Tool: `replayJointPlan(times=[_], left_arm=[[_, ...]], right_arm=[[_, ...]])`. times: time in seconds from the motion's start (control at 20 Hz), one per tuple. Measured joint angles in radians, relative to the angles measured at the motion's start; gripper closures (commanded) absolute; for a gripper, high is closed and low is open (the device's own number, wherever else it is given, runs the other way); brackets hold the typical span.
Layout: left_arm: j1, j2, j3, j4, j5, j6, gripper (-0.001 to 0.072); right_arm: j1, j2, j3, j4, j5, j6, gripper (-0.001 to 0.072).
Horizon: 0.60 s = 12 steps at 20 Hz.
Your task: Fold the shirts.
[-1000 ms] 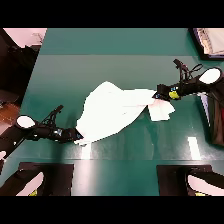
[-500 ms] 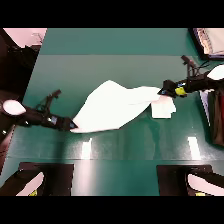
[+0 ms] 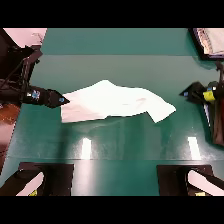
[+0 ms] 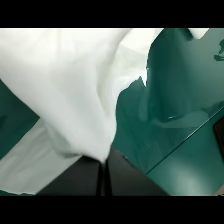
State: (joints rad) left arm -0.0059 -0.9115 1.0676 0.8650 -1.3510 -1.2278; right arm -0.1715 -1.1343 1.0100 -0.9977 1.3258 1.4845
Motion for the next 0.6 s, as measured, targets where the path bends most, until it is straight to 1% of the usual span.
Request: replayJointPlan(times=[0.1,0.2,0.35,0.45,0.5,0.55,0.6], left_arm=[[0.000,0.000,0.009,0.002,0.015,-0.001,0.0682],[0.000,0.000,0.014,0.003,0.023,-0.001,0.0683],[0.000,0.000,0.018,0.003,0.029,-0.003,0.0683],[0.000,0.000,0.019,0.003,0.029,-0.003,0.0682],[0.000,0.000,0.019,0.004,0.027,-0.003,0.0683],[0.000,0.000,0.019,0.004,0.025,-0.003,0.0683],[0.000,0.000,0.019,0.004,0.018,-0.003,0.0683]], right_arm=[[0.001,0.064,-0.117,0.003,0.000,-0.005,0.0206],[0.039,0.121,-0.216,0.006,-0.030,-0.007,0.0206],[0.127,0.172,-0.312,0.010,-0.110,-0.008,0.0207],[0.181,0.173,-0.344,0.010,-0.172,0.000,0.0209],[0.203,0.163,-0.355,0.010,-0.211,0.011,0.0236],[0.221,0.148,-0.362,0.010,-0.245,0.023,0.0285],[0.234,0.132,-0.367,0.010,-0.277,0.032,0.0285]])
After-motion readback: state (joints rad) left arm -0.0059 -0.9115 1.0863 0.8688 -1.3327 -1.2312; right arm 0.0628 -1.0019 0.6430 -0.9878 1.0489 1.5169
